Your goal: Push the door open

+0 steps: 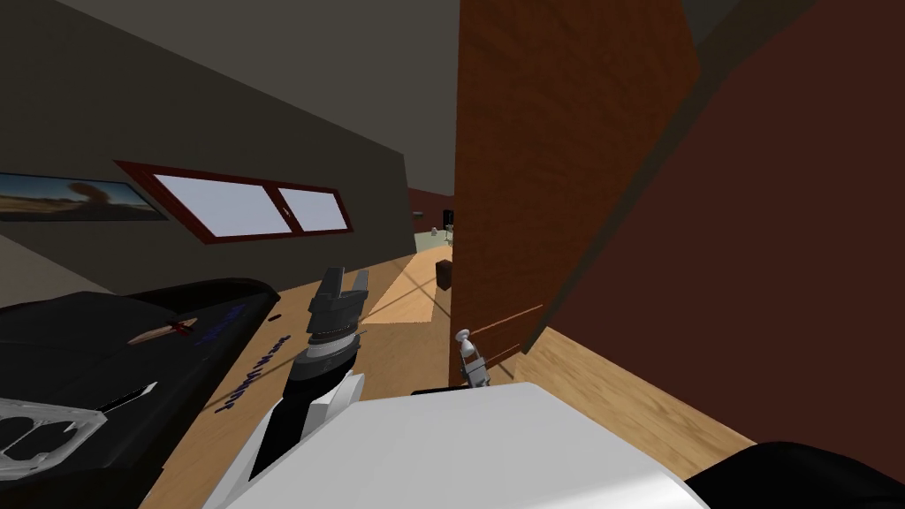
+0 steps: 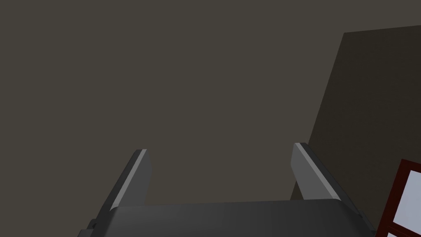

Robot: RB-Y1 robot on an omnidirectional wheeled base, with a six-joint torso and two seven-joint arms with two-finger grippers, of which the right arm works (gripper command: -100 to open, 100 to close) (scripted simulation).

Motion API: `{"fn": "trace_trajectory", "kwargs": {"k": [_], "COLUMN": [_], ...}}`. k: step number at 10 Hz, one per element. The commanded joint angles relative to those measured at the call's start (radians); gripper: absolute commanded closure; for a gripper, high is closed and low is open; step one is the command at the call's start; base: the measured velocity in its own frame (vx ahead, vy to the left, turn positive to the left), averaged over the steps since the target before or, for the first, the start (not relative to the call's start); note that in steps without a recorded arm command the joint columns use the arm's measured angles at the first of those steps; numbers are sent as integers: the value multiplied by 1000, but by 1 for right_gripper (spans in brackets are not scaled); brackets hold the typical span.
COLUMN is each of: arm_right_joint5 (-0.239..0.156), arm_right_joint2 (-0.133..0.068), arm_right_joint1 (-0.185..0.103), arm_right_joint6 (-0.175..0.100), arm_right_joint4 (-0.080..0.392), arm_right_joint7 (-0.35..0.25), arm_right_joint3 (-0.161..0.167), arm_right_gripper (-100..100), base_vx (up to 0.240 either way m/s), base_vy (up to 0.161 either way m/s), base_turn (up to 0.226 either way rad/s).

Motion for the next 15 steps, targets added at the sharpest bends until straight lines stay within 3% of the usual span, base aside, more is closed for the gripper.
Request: {"fn": "trace_trajectory", "kwargs": {"k": [1,6,15], "arm_right_joint5": [-11,-58,-134], "arm_right_joint2": [0,18,63], "arm_right_joint1": [-7,-41,-98], "arm_right_joint6": [-3,6,22], "arm_right_joint4": [0,21,55], "arm_right_joint7": [7,37,88], "arm_right_joint3": [-17,-74,-169], "arm_right_gripper": [100,100,100], "base_vx": [192,198,122], "base_vy": [71,103,84], "base_turn": [-48,-57,-58]}}
